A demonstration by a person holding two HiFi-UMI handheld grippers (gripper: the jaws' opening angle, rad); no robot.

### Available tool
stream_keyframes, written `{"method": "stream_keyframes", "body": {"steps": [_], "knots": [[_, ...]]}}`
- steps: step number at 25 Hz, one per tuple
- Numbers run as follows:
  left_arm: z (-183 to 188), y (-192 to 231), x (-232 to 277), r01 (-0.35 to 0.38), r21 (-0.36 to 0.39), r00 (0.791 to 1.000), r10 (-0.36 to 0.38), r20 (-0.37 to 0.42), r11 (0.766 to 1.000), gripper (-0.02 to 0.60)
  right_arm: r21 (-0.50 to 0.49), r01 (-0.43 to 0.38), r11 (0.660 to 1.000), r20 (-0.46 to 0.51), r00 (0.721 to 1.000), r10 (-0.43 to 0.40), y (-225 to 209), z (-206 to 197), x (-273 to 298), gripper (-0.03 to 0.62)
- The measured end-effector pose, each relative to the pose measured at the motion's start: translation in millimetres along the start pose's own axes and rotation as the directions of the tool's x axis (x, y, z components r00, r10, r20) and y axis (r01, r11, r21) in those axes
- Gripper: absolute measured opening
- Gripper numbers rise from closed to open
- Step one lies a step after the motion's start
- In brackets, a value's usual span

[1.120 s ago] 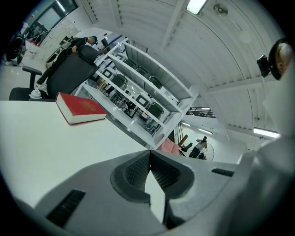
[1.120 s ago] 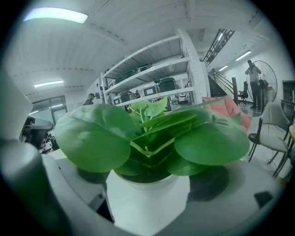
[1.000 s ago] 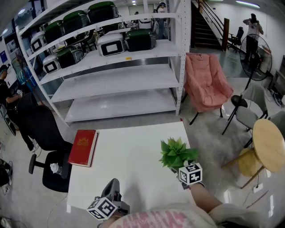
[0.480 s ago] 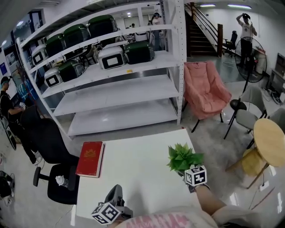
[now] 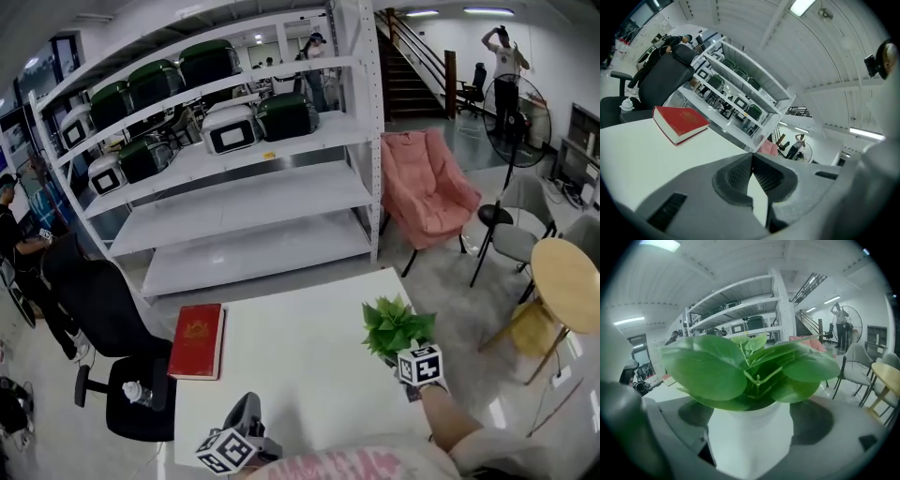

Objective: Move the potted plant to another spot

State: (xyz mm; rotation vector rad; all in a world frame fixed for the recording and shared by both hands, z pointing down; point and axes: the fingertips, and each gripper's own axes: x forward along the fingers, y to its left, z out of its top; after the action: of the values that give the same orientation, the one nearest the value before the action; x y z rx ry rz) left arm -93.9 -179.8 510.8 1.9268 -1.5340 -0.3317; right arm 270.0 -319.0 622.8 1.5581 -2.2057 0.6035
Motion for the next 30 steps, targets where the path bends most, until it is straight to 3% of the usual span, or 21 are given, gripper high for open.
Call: {"method": "stream_keyframes", "body": {"steps": [18, 30], "knots": [[12.8, 17.3, 11.8, 0.109, 0.03, 0.992, -0.107, -0.065, 0.994, 0.002, 0.203, 0.097, 0.974, 0.104, 0.987, -0.12, -3.6, 0.7, -20.4, 0.497], [-14.3, -14.8, 49.0, 0.203, 0.011, 0.97, -0.2, -0.136, 0.979, 0.002, 0.324, 0.043, 0.945, 0.163, 0.982, -0.1, 7.5, -0.5, -62.5, 0.497]]}}
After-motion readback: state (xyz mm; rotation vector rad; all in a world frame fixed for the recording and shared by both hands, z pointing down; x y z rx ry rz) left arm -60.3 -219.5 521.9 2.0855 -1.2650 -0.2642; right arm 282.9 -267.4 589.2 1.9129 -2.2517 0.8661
